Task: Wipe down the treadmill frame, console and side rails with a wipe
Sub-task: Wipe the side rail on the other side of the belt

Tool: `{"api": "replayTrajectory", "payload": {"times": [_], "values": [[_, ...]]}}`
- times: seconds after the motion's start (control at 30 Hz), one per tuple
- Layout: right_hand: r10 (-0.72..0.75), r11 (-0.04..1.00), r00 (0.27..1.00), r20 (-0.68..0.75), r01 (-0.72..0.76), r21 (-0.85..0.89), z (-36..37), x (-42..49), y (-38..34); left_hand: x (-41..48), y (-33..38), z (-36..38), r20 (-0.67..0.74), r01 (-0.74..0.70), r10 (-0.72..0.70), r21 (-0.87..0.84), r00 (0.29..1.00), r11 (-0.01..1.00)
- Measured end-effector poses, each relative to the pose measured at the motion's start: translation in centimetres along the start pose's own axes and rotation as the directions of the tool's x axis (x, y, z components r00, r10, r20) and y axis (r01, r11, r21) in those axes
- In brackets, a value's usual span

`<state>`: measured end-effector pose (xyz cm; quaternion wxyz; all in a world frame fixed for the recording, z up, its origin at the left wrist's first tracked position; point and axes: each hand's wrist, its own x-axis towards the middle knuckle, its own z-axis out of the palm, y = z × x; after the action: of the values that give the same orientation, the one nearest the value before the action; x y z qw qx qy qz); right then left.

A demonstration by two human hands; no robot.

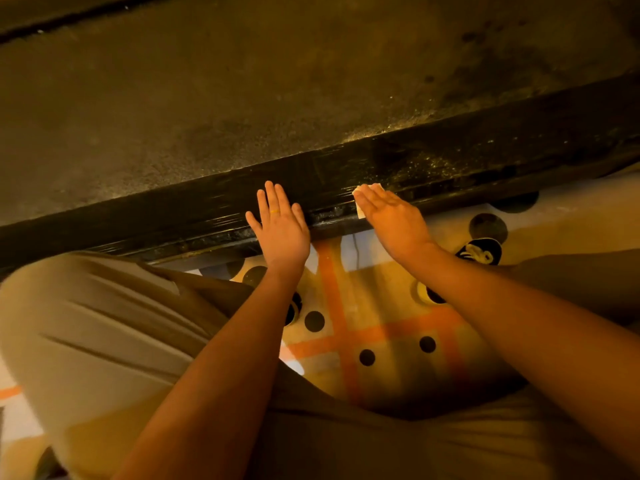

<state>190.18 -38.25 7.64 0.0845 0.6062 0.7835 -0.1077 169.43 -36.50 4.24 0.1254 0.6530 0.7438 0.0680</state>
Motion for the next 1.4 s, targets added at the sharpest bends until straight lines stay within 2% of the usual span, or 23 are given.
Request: {"api": "replayTrajectory", "payload": {"times": [0.23,0.4,0.5,0.67,0.8,0.9,1.03,1.17,1.3,1.4], "values": [[-0.102,0.994,0.994,-0.043,0.103,0.019,0.2,0.5,-0.3,0.3,-0.2,-0.4,0.053,-0.014,0.014,-0.005,0.999,1.000],[0.027,0.998,0.999,0.037,-0.025,-0.049,0.0,-0.4,4.8,0.3,-0.5,-0.4,0.071,-0.033,0.032,0.007,0.997,0.999],[0.068,0.996,0.997,0.048,-0.065,-0.059,-0.2,0.0,3.9,0.2,-0.8,-0.3,0.076,-0.050,0.048,0.015,0.996,0.999],[0.069,0.993,0.998,0.001,-0.069,0.092,0.5,-0.2,0.5,0.3,-0.9,-0.3,0.086,-0.060,0.058,0.018,0.995,0.998],[0.061,0.991,0.998,0.013,-0.062,0.122,0.7,-0.7,1.7,0.4,-1.0,-0.4,0.104,-0.060,0.059,0.011,0.993,0.998],[0.133,0.982,0.990,-0.041,-0.127,0.137,0.8,-1.3,4.6,0.4,-1.0,-0.5,0.114,-0.056,0.055,0.010,0.992,0.998],[0.254,0.953,0.967,-0.012,-0.248,0.173,0.7,-2.3,7.7,0.3,-0.9,-0.4,0.105,-0.063,0.061,0.009,0.993,0.998],[0.228,0.944,0.974,-0.002,-0.220,0.246,0.9,-1.7,5.4,0.3,-0.8,-0.2,0.085,-0.050,0.049,0.018,0.995,0.999],[0.164,0.967,0.986,-0.021,-0.157,0.200,1.2,-1.6,6.0,0.3,-0.7,-0.2,0.095,-0.052,0.051,0.013,0.994,0.999],[0.251,0.944,0.968,-0.025,-0.240,0.226,1.1,-2.2,9.0,0.3,-0.7,-0.2,0.094,-0.051,0.050,0.012,0.994,0.999]]}}
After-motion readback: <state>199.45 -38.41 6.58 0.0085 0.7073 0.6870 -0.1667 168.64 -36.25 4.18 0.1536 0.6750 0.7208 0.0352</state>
